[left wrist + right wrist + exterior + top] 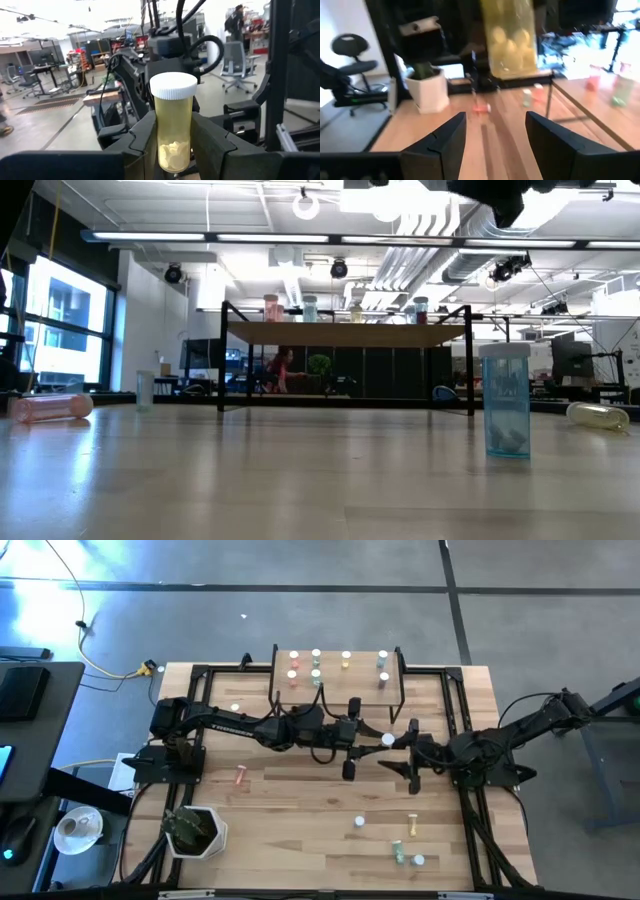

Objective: Pick and place medicine bottles onto shelf by color
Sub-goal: Put the yellow medicine bottle on the shelf

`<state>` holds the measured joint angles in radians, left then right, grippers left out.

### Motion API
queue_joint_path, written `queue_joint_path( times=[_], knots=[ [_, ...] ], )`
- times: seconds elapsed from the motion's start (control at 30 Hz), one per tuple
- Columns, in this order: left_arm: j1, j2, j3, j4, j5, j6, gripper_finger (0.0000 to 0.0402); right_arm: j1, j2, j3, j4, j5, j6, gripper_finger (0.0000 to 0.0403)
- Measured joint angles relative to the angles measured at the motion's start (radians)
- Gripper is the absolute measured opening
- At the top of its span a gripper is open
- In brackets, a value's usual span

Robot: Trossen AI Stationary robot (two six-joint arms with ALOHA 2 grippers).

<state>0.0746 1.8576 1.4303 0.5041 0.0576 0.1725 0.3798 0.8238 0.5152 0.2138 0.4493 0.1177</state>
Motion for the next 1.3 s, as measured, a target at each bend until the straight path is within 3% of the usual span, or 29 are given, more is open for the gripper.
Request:
queue_joint_path(
  times=[0.13, 0.33, 0.67, 0.97, 1.2, 1.3],
  knots=[
    [0.0, 0.0, 0.0, -0.056, -0.012, 0.02, 0.0094, 0.0, 0.0, 0.0, -0.069, 0.071, 0.062, 0.0197],
    [0.0, 0.0, 0.0, -0.138, -0.118, 0.049, 0.0094, 0.0, -0.009, 0.0, -0.131, 0.154, 0.067, 0.0197],
    [-0.003, -0.033, 0.0, -0.249, -0.174, 0.087, 0.0093, 0.0, -0.137, 0.0, -0.295, 0.234, 0.178, 0.0197],
    [-0.005, -0.083, -0.023, -0.312, -0.158, 0.041, 0.0093, 0.0, -0.18, 0.0, -0.222, 0.231, 0.095, 0.0197],
    [-0.02, -0.138, -0.207, -0.171, -0.159, -0.014, 0.0093, 0.0, -0.187, 0.0, -0.106, 0.222, -0.042, 0.0197],
    [-0.02, -0.164, -0.271, -0.113, -0.168, -0.023, 0.0093, 0.0, -0.187, 0.0, -0.06, 0.171, -0.107, 0.0197]
  ],
)
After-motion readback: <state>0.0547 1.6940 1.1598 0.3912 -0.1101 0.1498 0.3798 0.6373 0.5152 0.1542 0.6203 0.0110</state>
